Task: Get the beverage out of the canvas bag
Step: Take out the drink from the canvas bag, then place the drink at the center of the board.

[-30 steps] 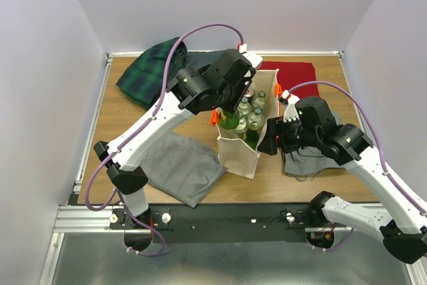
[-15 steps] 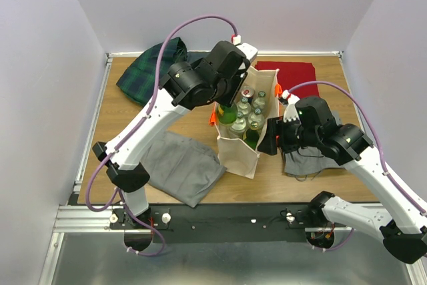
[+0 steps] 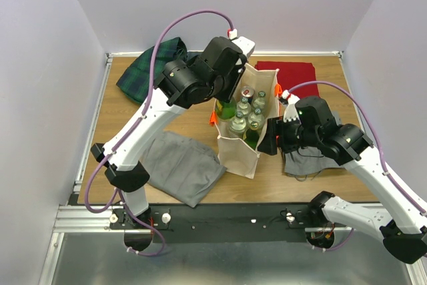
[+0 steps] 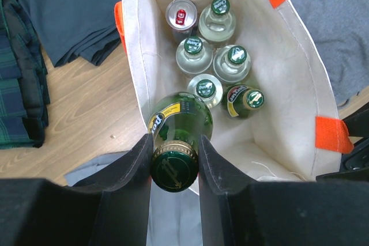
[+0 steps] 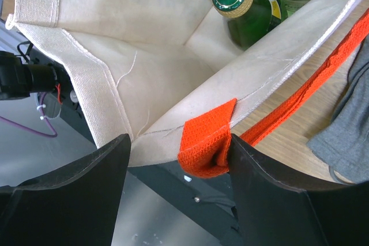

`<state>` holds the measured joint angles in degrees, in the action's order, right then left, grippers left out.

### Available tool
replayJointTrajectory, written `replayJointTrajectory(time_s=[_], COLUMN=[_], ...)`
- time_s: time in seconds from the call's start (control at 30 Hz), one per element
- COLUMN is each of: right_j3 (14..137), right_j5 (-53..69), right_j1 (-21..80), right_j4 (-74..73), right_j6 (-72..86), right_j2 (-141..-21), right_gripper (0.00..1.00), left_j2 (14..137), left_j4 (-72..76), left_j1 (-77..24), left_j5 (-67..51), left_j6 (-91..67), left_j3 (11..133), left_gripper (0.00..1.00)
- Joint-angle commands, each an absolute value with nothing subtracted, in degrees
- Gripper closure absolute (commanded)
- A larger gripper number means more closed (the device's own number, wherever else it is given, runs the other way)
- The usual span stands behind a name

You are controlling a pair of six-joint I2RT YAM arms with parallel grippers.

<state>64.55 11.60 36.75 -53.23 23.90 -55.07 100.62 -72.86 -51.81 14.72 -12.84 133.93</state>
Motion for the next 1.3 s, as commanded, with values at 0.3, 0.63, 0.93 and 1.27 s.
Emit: replayJointTrajectory(time_s=[0.3, 0.63, 0.93, 1.27], right_j3=[65.6, 65.4, 65.4, 65.7], right_j5=[10.3, 10.4, 10.5, 10.5], right_j1=[37.1, 37.1, 37.1, 37.2], right_j4=[-52.5, -52.2, -52.2, -52.1], right_j6=[23.6, 23.7, 24.0, 24.1], right_j2=[-54.2, -54.2, -54.1, -54.3], right_gripper=[0.24, 0.24, 0.24, 0.24], left_j2=[94.7, 91.4, 89.5, 87.4], left_j4=[-61.3, -56.9, -53.2, -49.1], left_j1=[-50.5, -48.3, -46.1, -40.5], left_j5=[21.4, 23.6, 25.7, 24.4], left_j6=[-10.0, -9.1, -7.6, -8.1], left_j3=[136.7, 133.8, 132.0, 123.8], left_gripper=[1.00, 1.00, 1.00, 1.00])
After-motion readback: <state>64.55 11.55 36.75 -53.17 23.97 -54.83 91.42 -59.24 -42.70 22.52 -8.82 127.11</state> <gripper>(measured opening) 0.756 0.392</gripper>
